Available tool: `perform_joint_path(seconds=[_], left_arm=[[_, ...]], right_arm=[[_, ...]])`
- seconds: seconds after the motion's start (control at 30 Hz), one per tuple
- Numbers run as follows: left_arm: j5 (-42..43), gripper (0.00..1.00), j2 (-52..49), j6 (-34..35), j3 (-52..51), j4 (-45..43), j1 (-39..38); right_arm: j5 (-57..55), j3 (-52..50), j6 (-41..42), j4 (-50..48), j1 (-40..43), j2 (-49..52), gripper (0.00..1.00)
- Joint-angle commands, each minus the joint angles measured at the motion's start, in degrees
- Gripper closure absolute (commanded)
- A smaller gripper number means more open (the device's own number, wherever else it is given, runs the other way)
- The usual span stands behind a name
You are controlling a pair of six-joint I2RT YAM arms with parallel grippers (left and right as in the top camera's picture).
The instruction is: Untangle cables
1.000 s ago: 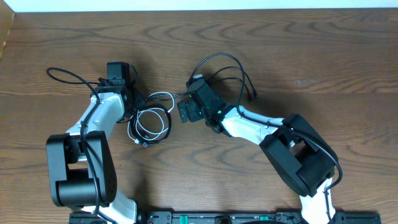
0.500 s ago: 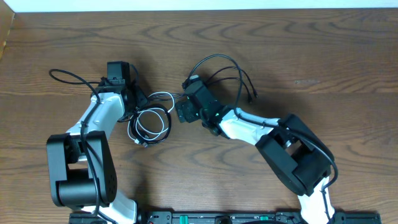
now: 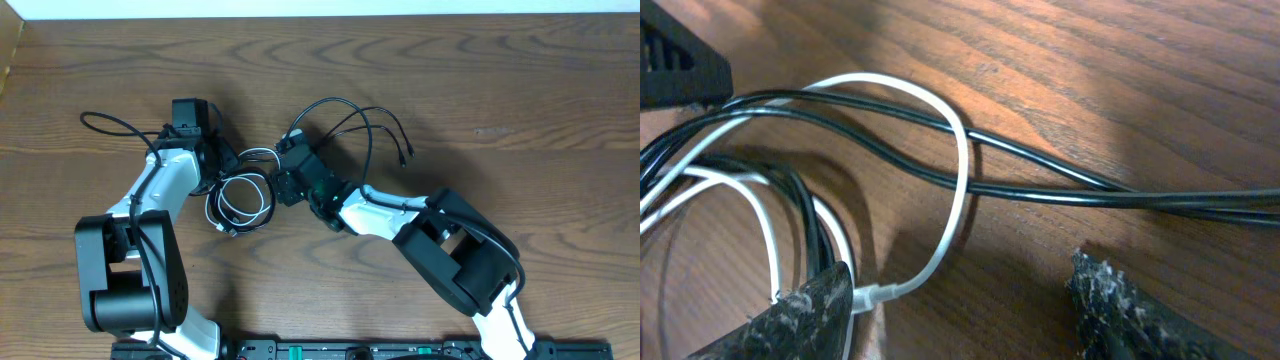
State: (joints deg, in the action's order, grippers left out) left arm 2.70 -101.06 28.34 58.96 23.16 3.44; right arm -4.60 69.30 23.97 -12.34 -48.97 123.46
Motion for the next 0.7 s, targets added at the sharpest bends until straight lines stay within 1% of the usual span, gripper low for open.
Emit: perform_joint_path(seconds=[0.0,0.1,0.2,0.33,0.43,0.47,0.5,0.53,0.57,0.6,0.67], left_arm=[[1.6,0.37,-0.35,0.02,-0.26,-0.13,-0.02],[1.6,0.37,-0.35,0.02,-0.26,-0.13,-0.02],[1.6,0.37,-0.35,0.02,-0.26,-0.13,-0.02],[1.6,0.37,-0.35,0.02,-0.26,-0.13,-0.02],[1.6,0.37,-0.35,0.02,-0.26,-0.13,-0.02],[1.6,0.37,-0.35,0.02,-0.24,-0.13,-0.02],[1.6,0.37,-0.35,0.02,-0.24,-0.13,-0.02],[1.6,0.37,-0.35,0.02,-0.26,-0.13,-0.02],[1.6,0.37,-0.35,0.02,-0.24,-0.13,-0.02],[1.6,0.37,-0.35,0.02,-0.24,-0.13,-0.02],[1.6,0.37,-0.35,0.02,-0.24,-0.13,-0.02]], right_arm=[[-2.75,-2.6,5.86,1.9,-0.26,5.73,0.34],[-2.8,-2.62,5.79,1.7,-0.42,6.51,0.42],[-2.84,-2.62,5.75,2.05,-0.42,6.97,0.48],[-3.04,-2.6,5.09,2.97,-0.07,6.97,0.52],[-3.48,-2.6,5.11,3.8,0.42,6.97,0.53],[-3.43,-2.6,5.11,3.98,0.72,6.97,0.51],[-3.41,-2.6,5.14,3.93,0.83,6.97,0.47],[-3.39,-2.6,5.14,3.76,0.9,6.97,0.4],[-3.39,-2.6,5.14,3.61,0.9,6.97,0.36],[-3.26,-2.6,5.14,3.26,0.85,6.97,0.34],[-2.03,-2.6,5.14,2.84,0.66,6.97,0.33]])
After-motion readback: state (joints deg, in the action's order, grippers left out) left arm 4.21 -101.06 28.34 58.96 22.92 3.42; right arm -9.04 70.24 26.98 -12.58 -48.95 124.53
